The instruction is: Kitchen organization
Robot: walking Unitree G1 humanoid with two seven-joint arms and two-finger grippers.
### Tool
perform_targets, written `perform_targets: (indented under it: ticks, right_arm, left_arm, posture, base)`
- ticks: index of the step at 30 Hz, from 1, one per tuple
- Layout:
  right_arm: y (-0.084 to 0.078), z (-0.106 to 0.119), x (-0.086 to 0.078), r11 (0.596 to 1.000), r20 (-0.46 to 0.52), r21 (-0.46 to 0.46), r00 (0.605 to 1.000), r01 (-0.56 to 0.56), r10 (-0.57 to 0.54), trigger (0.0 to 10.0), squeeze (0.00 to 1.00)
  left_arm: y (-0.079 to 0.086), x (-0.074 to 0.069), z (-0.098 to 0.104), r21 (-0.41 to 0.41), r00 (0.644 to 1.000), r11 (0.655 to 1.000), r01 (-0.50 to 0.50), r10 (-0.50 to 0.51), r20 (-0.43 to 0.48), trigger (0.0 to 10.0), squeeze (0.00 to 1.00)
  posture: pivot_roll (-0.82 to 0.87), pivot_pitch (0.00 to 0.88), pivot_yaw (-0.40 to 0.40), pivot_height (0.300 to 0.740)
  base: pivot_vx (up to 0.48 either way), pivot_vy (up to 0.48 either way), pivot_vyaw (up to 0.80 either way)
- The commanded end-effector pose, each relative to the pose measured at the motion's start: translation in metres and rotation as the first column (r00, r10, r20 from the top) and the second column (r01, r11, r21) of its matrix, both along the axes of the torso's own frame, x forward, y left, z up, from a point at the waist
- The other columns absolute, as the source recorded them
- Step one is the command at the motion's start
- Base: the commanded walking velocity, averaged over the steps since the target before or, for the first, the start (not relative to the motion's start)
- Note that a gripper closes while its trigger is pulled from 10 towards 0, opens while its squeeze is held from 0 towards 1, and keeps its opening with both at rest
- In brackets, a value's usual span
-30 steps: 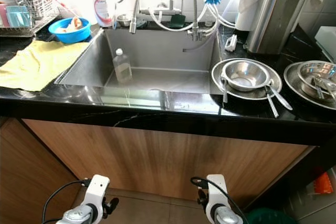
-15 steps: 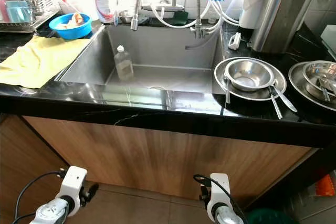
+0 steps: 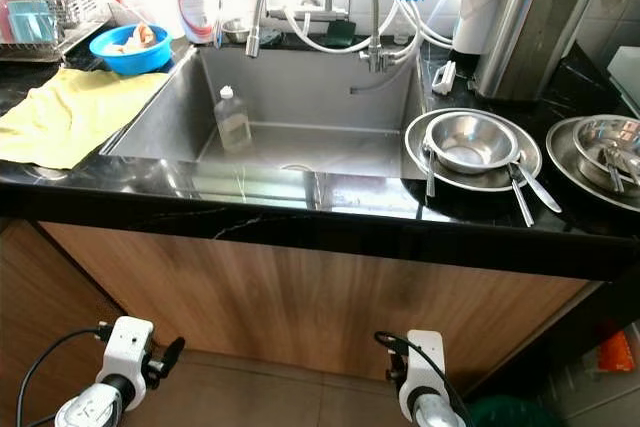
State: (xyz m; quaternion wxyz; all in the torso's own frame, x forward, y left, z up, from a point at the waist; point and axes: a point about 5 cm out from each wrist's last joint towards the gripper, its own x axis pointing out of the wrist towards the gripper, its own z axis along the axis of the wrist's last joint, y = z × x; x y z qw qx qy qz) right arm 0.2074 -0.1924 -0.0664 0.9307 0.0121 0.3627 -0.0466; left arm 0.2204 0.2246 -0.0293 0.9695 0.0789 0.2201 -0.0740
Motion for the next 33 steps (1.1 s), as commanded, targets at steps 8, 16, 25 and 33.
perform_targets:
  ticks: [8, 16, 25, 33]
  right_arm:
    - [0.000, 0.001, -0.001, 0.999, 0.026, -0.038, 1.000, -0.010, 0.011, 10.0, 0.00]
    - [-0.003, 0.004, 0.002, 0.989, 0.042, -0.140, 0.998, -0.040, 0.046, 10.0, 0.00]
    - [-0.020, 0.042, -0.062, 0.990, 0.440, -0.117, 0.898, 0.077, -0.018, 10.0, 0.00]
    - [-0.010, 0.055, -0.093, 0.989, 0.428, -0.131, 0.904, 0.075, -0.012, 10.0, 0.00]
  left_arm:
    - [0.002, -0.008, 0.004, -0.008, 0.999, 1.000, -0.001, 0.002, 0.047, 10.0, 0.00]
    - [-0.001, -0.008, 0.005, -0.014, 0.999, 1.000, -0.004, 0.005, 0.050, 10.0, 0.00]
    - [-0.004, -0.008, 0.005, -0.023, 0.999, 1.000, -0.001, 0.003, 0.048, 10.0, 0.00]
    - [0.000, -0.009, 0.006, -0.017, 0.999, 1.000, -0.016, 0.017, 0.050, 10.0, 0.00]
  posture:
    - [-0.15, 0.000, 0.035, 0.740]
    - [-0.15, 0.000, 0.038, 0.740]
    - [-0.14, 0.000, 0.035, 0.740]
    - [-0.15, 0.000, 0.035, 0.740]
  base:
    - [0.000, 0.000, 0.00]
    - [0.000, 0.000, 0.00]
    - [0.000, 0.000, 0.00]
    - [0.000, 0.000, 0.00]
